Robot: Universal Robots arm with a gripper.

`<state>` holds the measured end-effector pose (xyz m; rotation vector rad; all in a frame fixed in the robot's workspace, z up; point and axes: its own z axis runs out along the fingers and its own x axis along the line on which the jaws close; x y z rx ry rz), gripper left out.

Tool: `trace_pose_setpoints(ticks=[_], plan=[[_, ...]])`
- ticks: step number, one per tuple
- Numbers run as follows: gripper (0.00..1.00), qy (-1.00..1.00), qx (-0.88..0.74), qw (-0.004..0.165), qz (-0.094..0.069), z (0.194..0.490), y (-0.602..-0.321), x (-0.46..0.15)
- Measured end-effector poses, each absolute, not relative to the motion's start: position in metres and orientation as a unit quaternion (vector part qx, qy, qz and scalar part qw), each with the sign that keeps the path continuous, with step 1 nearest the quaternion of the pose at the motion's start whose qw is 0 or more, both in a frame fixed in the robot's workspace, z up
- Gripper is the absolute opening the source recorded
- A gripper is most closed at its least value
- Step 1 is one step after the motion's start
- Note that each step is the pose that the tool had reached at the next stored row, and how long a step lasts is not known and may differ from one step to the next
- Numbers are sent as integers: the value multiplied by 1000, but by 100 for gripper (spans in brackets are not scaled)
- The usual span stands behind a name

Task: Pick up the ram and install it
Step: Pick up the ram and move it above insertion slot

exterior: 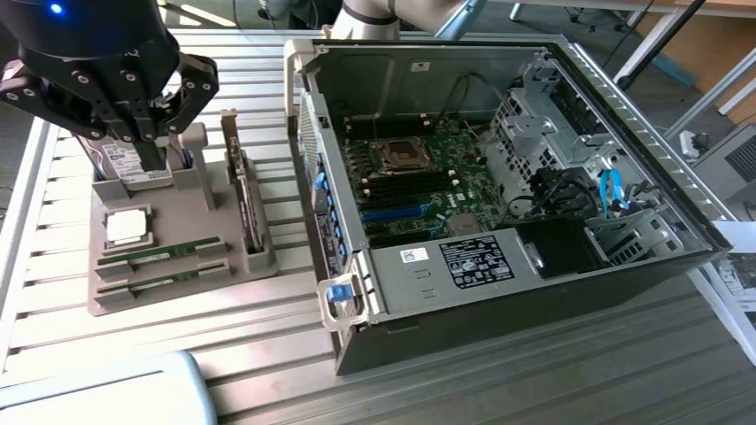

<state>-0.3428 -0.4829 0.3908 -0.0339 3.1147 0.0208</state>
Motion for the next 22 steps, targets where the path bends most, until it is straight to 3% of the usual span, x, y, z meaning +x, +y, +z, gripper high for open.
trace_pose_setpoints(ticks=[22], plan=[[10,971,-239,11,10,390,-483,-343]])
